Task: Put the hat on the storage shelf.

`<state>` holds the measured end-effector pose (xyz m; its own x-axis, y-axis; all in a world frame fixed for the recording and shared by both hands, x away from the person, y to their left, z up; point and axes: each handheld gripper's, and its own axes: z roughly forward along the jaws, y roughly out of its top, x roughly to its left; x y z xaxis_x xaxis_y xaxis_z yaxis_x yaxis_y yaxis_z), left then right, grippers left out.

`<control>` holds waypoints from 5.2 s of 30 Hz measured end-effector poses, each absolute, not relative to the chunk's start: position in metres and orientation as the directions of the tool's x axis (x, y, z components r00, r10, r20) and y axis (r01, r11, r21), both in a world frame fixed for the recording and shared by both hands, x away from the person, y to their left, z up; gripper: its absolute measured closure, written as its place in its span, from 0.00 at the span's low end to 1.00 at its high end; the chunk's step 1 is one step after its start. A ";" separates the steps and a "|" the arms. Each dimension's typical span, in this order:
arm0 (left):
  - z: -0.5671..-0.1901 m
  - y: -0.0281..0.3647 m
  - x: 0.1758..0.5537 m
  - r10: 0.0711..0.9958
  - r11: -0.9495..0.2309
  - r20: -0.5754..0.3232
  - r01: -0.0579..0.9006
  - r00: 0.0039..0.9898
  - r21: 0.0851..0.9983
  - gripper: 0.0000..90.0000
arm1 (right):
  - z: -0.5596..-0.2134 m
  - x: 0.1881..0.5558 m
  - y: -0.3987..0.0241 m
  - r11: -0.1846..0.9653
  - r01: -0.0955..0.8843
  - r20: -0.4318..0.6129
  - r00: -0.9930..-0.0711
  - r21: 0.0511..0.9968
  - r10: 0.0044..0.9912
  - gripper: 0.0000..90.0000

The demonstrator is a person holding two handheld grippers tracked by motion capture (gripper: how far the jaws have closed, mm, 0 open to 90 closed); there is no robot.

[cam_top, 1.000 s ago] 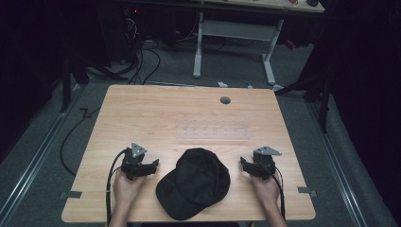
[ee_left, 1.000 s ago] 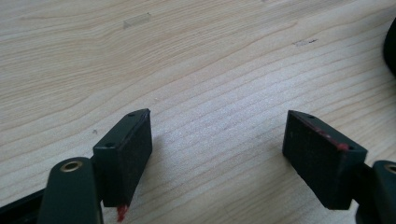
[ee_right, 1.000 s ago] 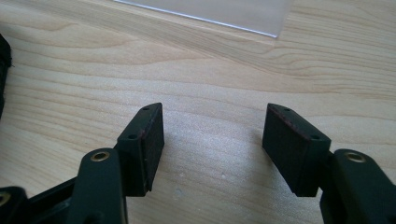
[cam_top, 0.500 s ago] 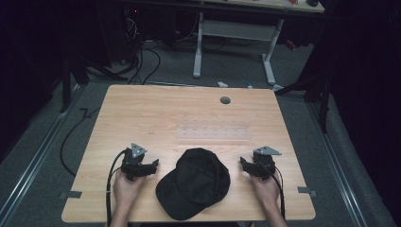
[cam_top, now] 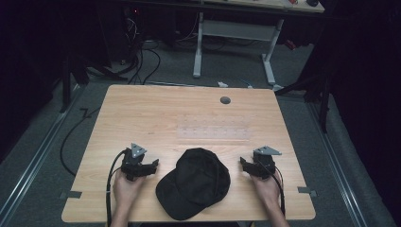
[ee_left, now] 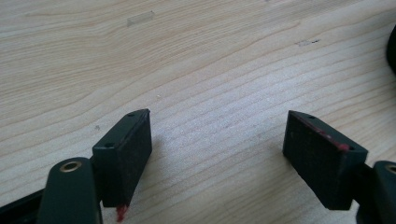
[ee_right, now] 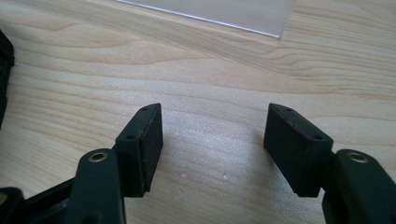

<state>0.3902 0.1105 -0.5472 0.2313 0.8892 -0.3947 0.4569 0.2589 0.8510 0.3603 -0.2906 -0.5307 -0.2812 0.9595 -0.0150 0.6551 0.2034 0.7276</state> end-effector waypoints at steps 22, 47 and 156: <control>-0.547 0.110 0.390 0.891 0.258 -0.392 0.457 0.228 0.851 0.27 | -0.503 0.329 -0.282 0.214 0.587 0.054 -0.405 0.781 0.913 0.55; -0.547 0.110 0.389 0.892 0.261 -0.393 0.457 0.224 0.851 0.27 | -0.493 0.309 -0.248 0.276 0.552 0.099 -0.554 0.787 0.827 0.52; -0.547 0.111 0.389 0.887 0.265 -0.401 0.460 0.228 0.848 0.27 | -0.435 0.346 -0.263 0.272 0.413 0.115 -0.703 0.869 0.702 0.94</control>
